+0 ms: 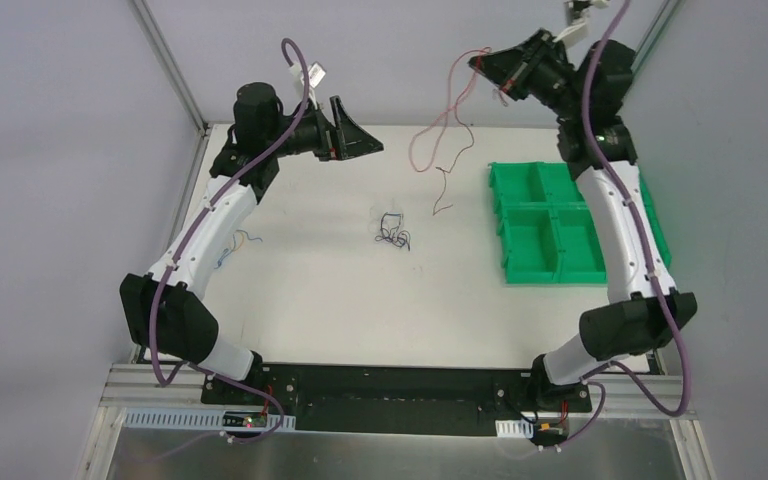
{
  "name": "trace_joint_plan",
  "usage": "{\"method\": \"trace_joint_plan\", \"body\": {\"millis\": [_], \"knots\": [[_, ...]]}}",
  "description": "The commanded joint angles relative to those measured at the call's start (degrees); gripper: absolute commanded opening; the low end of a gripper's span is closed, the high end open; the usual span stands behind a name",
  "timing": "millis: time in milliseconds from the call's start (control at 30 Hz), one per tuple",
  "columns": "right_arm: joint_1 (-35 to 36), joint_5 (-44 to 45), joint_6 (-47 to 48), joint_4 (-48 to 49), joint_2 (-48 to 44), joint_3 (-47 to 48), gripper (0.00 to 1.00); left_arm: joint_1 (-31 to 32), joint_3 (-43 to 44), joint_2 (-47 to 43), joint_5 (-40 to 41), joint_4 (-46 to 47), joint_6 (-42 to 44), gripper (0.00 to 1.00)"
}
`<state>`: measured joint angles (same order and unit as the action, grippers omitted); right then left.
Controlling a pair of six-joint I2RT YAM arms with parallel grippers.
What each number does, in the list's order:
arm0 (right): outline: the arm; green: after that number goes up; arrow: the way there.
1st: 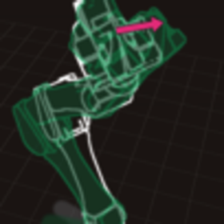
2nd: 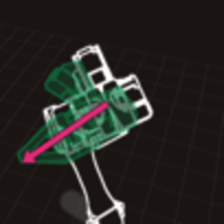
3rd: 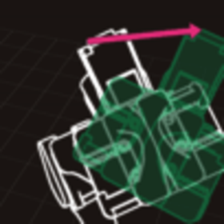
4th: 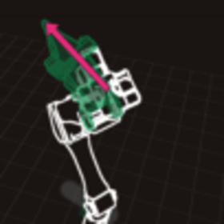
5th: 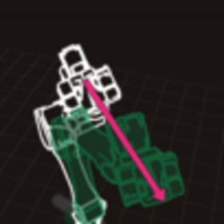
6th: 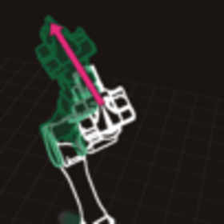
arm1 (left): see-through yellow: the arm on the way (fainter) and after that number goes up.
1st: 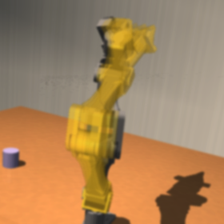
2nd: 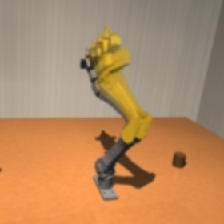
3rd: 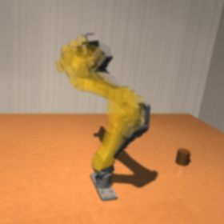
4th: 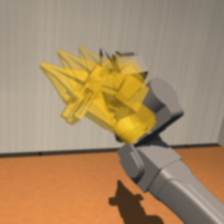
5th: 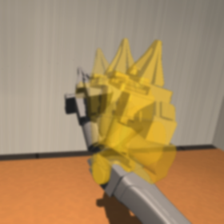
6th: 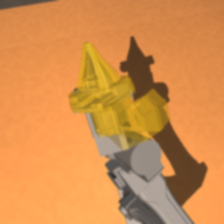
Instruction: Untangle the cables
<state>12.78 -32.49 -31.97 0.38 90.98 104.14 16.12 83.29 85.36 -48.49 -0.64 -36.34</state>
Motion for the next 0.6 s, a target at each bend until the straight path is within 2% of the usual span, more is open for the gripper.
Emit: {"method": "trace_joint_plan", "body": {"millis": [0, 167, 300, 567], "knots": [[-7.7, -2.12, 3.56, -5.89, -9.6, -1.81, 0.0, -1.78, 2.43, -0.79, -4.21, 2.14, 4.0, 0.99], [-17.7, -2.84, 9.78, -11.49, -14.09, -4.35, 0.0, -4.15, 1.02, -0.3, -4.67, 2.14, 5.02, 0.99], [-25.13, -5.06, 12.54, -14.64, -14.29, -3.86, 0.0, -4.87, 1.46, 1.02, -5.08, 2.14, 5.77, 0.99], [-33.53, -7.23, 15.26, -19.82, -10.97, 0.61, 0.0, -4.87, 2.07, 3.28, -5.06, 2.17, 6.1, 0.99]]}}
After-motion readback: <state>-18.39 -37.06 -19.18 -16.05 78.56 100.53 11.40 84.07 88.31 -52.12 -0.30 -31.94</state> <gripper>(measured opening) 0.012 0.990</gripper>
